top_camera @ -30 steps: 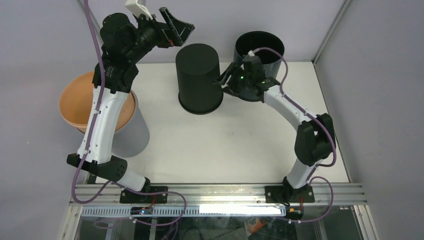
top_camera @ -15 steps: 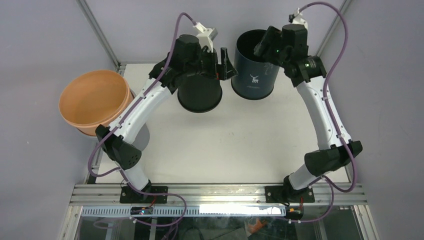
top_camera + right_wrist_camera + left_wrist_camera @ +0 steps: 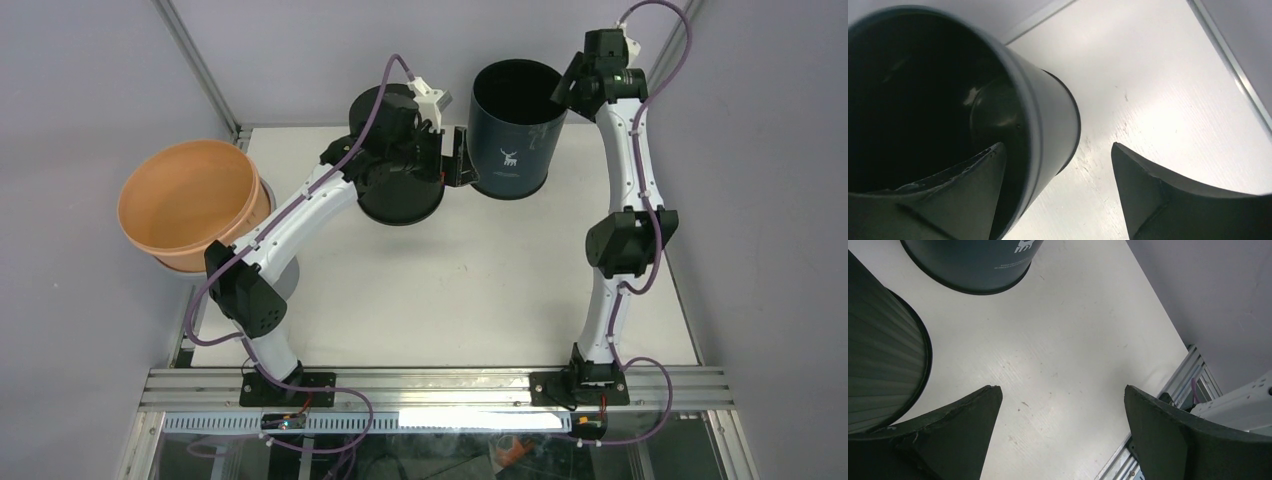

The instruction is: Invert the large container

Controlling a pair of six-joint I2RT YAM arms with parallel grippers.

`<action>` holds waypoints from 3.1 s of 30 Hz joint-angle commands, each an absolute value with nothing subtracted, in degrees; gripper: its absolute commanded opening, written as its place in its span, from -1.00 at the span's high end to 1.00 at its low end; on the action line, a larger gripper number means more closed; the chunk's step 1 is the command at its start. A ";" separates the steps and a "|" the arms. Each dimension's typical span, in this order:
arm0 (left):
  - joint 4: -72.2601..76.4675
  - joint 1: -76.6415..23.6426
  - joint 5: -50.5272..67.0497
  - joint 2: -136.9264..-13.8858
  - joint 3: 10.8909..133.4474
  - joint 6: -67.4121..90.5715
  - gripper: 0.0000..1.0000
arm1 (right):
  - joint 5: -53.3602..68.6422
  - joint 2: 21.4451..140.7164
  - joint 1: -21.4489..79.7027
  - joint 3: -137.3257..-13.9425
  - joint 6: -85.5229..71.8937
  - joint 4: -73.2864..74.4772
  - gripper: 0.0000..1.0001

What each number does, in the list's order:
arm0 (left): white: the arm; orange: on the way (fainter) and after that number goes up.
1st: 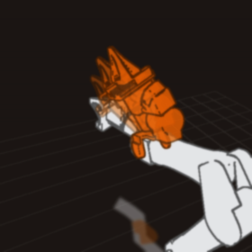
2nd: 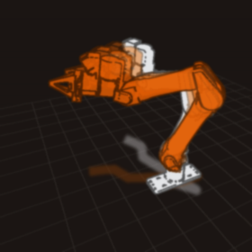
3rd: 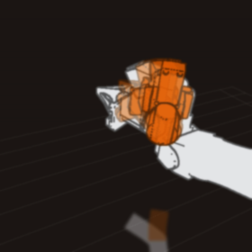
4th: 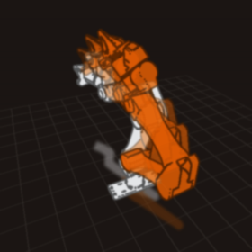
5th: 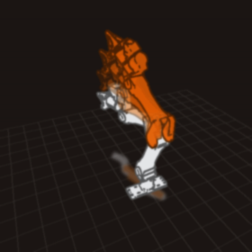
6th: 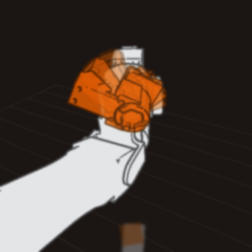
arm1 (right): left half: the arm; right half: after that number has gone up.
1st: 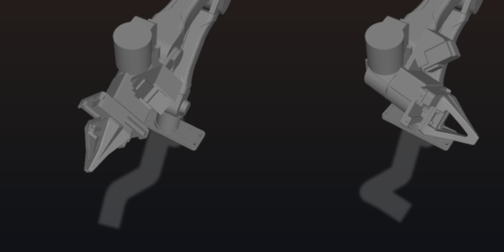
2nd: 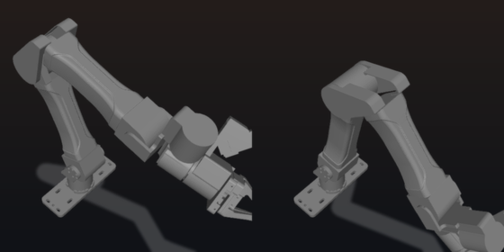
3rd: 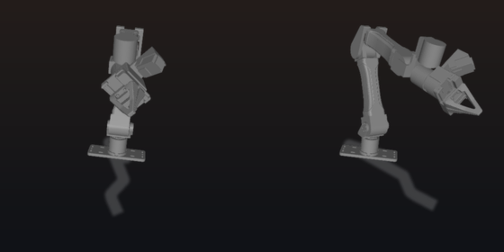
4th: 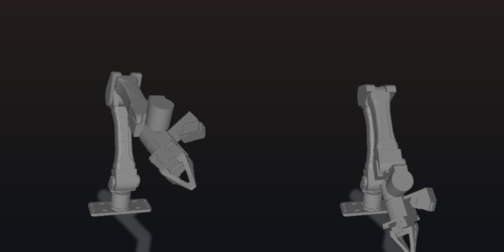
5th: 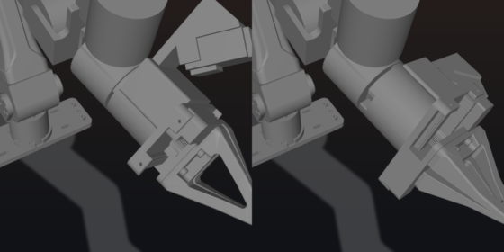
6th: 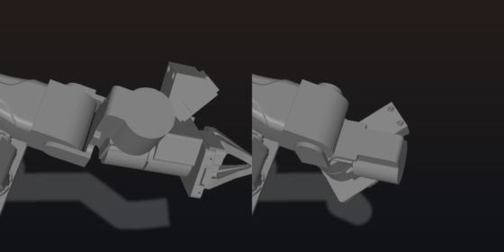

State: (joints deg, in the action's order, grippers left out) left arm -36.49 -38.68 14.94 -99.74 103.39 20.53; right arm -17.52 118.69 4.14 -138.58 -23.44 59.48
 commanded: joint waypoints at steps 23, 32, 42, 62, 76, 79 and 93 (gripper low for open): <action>-37.18 -43.12 15.79 -105.43 131.92 13.18 -0.98 | -12.81 109.28 3.57 -134.40 -28.14 59.96 1.00; -36.91 -47.45 15.94 -110.00 134.67 9.28 -0.98 | -14.10 95.28 7.23 -121.24 -31.28 62.78 1.00; -36.44 -51.59 12.61 -110.79 129.66 2.91 -0.98 | -11.48 83.67 7.56 -103.73 -32.47 59.27 0.33; -46.55 -65.19 -3.63 -115.38 129.63 1.62 -0.98 | -9.29 74.20 -10.94 -109.03 -24.90 63.67 -0.87; -46.40 -65.39 -12.51 -119.61 129.44 -0.71 0.99 | -4.57 70.39 -11.60 -103.88 -24.83 62.98 -0.87; -46.34 -65.32 -12.61 -119.08 130.13 -1.93 1.00 | -3.21 70.44 -11.60 -104.79 -24.99 63.20 -0.87; -30.71 -46.85 20.17 -112.58 136.72 24.56 1.00 | 18.47 66.82 -11.85 -96.74 -36.18 49.90 -0.87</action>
State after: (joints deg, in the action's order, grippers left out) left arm -46.81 -53.52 9.67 -120.29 134.52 12.34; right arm 6.90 70.65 -11.44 -101.21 -31.42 59.44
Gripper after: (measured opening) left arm 0.049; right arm 0.936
